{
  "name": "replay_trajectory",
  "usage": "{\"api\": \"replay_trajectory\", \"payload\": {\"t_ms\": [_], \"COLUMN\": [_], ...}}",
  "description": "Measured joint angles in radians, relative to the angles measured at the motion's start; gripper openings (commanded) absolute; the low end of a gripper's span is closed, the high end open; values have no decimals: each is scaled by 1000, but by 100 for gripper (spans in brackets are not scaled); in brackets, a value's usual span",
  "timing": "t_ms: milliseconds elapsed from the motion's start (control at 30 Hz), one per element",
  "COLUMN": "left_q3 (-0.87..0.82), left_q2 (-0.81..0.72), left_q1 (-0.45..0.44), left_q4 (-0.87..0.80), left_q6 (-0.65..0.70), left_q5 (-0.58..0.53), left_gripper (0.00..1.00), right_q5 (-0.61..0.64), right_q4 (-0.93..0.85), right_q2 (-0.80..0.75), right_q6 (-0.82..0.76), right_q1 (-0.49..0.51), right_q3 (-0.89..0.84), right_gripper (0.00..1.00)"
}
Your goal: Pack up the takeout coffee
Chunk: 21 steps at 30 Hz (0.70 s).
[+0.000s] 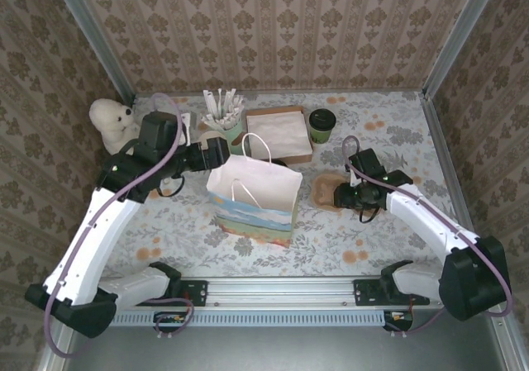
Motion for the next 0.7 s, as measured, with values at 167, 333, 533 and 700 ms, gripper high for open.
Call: {"api": "replay_trajectory", "payload": {"t_ms": [167, 333, 533, 700], "left_q3": [-2, -2, 14, 101], "left_q2": [47, 169, 250, 341], "left_q1": [-1, -2, -2, -3], "left_q4": [119, 133, 98, 5], "left_q6": [383, 742, 992, 1096], "left_q5": [169, 312, 401, 444], "left_gripper": [100, 98, 85, 47], "right_q5": [-3, -3, -3, -3], "right_q4": [0, 0, 0, 3], "right_q2": [34, 34, 27, 15], "right_q6": [6, 22, 29, 29], "right_q1": [12, 18, 19, 19], "right_q3": [29, 38, 37, 32], "right_gripper": [46, 46, 46, 46]}}
